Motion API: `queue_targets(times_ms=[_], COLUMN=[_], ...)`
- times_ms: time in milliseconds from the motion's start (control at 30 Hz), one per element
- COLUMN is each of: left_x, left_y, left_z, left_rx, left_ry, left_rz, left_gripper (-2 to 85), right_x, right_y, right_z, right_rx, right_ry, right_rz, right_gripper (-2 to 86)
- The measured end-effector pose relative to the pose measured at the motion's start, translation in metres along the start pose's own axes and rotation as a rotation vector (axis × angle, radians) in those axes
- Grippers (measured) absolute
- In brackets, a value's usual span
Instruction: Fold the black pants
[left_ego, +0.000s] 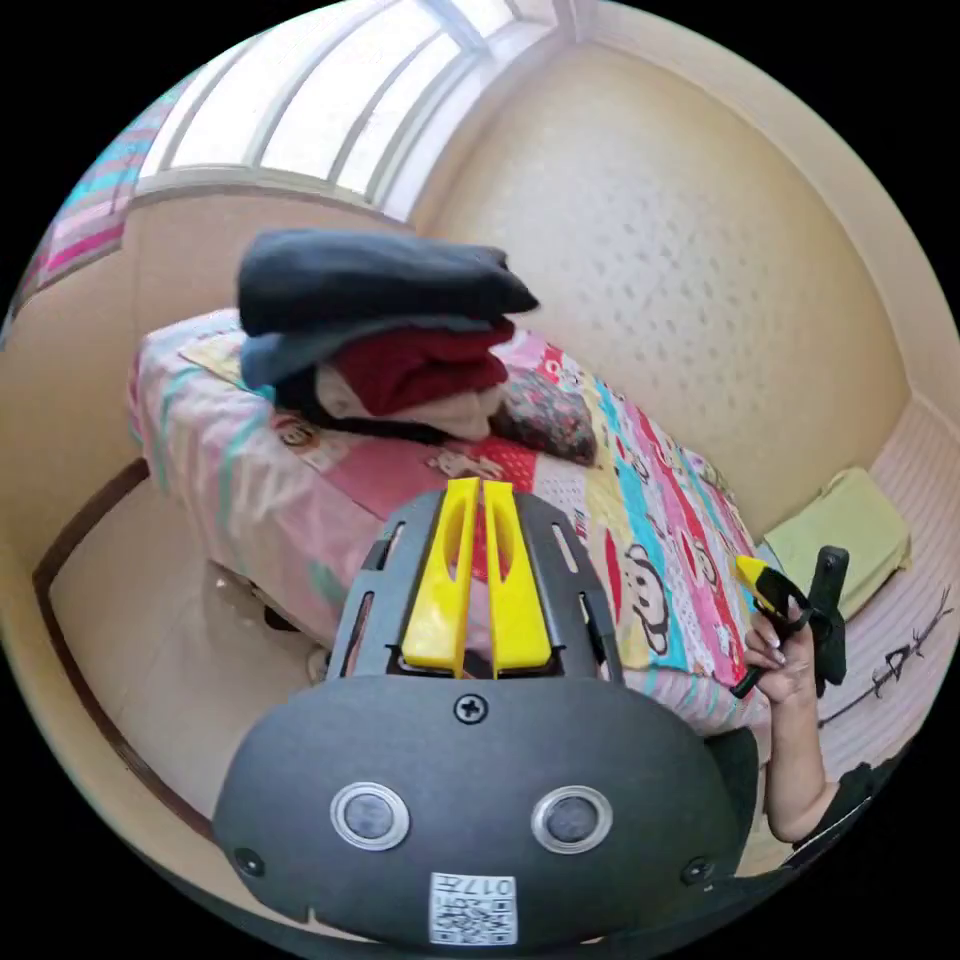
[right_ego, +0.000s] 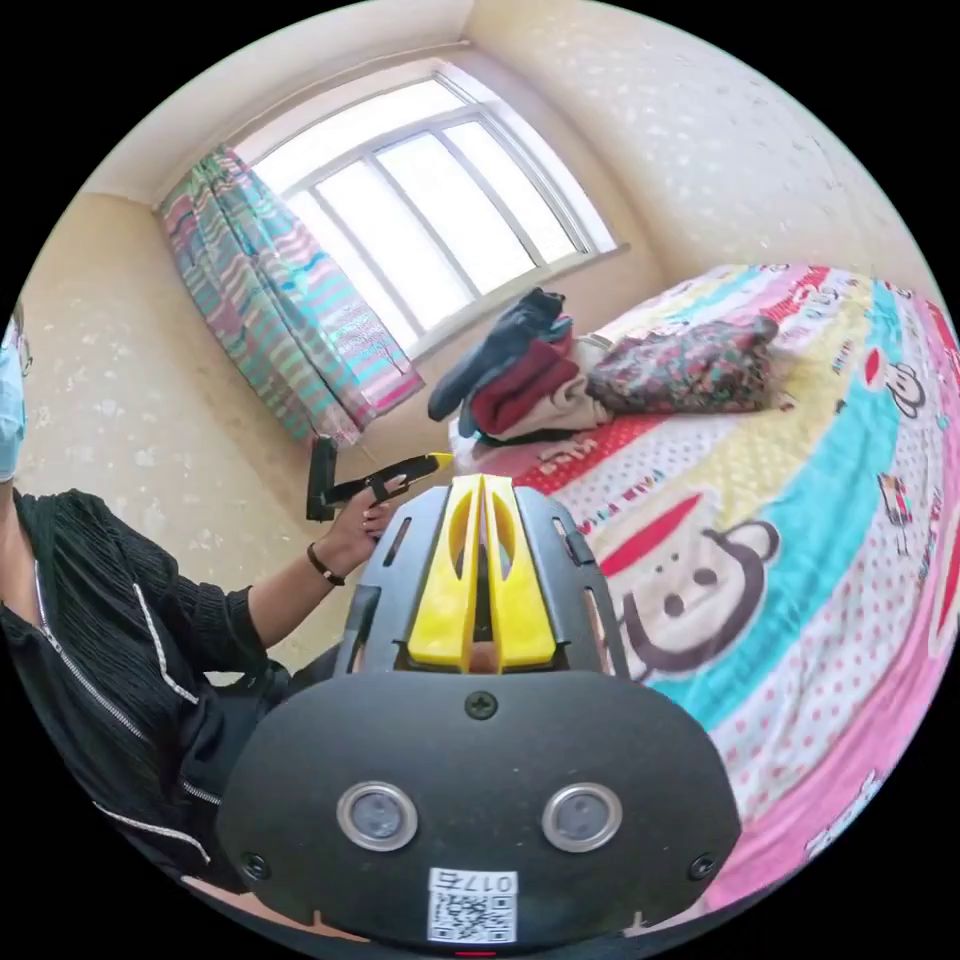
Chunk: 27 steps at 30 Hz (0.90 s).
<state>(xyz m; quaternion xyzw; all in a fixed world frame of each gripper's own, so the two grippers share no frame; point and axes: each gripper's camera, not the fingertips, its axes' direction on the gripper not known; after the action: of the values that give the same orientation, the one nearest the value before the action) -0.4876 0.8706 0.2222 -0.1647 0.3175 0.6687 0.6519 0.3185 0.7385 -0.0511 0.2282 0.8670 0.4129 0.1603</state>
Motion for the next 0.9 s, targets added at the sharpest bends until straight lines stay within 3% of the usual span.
queue_targets(times_ms=[100,167,400,533,700,900], left_x=[-0.047,-0.07,-0.1,-0.107,-0.125,-0.058], left_y=[-0.04,-0.062,-0.075,-0.083,-0.101,-0.179], left_z=[-0.035,-0.039,-0.016,0.006,0.008,-0.04], left_rx=[0.164,0.177,0.295,0.255,0.258,0.291], left_ry=[-0.094,-0.087,-0.017,-0.012,0.237,0.295], left_rz=[-0.079,-0.109,-0.174,-0.199,-0.271,-0.153], left_gripper=[9.7,11.0,13.5,13.9,3.8,2.2], right_x=[0.006,0.01,0.015,0.035,0.04,0.028], right_y=[-0.043,-0.073,-0.138,-0.143,-0.139,-0.182], right_z=[0.038,0.065,0.209,0.271,0.256,0.225], right_rx=[0.088,0.095,-0.015,-0.136,0.004,0.017], right_ry=[-0.072,-0.09,0.236,0.291,0.262,0.222], right_rz=[-0.04,-0.045,-0.218,-0.234,-0.192,-0.236], right_gripper=[12.1,14.3,19.5,15.7,4.1,1.7])
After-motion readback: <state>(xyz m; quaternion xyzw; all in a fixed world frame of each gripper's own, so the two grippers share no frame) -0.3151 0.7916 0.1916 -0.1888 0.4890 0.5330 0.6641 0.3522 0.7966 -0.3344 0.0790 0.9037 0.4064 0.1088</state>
